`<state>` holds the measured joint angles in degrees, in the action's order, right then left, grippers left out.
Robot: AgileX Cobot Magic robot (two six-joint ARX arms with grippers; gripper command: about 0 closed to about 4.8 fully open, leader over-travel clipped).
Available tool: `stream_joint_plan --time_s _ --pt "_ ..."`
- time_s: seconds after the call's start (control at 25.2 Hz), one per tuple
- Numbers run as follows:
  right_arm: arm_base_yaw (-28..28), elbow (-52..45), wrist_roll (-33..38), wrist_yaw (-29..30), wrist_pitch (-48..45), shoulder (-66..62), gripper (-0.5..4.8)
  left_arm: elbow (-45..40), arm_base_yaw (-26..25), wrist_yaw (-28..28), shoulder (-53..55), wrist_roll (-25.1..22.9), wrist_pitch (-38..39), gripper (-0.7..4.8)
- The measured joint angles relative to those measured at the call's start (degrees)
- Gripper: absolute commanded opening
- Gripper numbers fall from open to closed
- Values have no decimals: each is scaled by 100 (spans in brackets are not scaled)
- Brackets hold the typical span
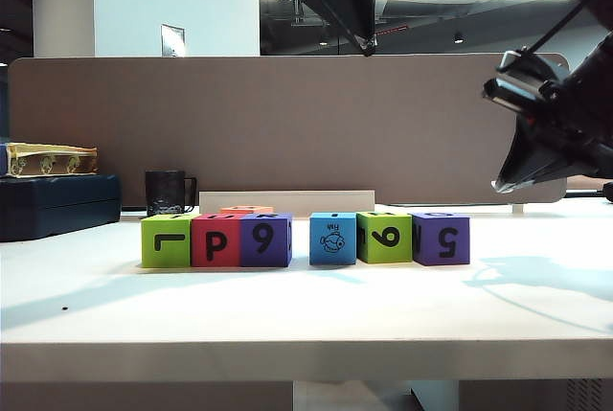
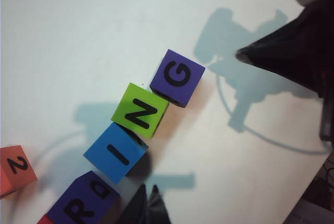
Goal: Select the appropriate blocks from the scattered letter blocks on the table and arrange them in a row to spell out "TURING".
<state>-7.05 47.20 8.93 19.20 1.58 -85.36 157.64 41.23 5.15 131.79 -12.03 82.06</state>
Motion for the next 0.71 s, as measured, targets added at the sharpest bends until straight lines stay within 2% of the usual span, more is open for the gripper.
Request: stream_joint_plan --time_s 0.16,0.28,0.71 --pt "0 83 0 -2 -313 -284 -1 0 -2 44 0 7 0 -6" --pt "0 140 2 -4 -433 -444 -1 -2 0 365 0 7 0 -6" --pt "0 542 2 -9 -431 -1222 -1 -7 -118 383 -197 271 2 -6"
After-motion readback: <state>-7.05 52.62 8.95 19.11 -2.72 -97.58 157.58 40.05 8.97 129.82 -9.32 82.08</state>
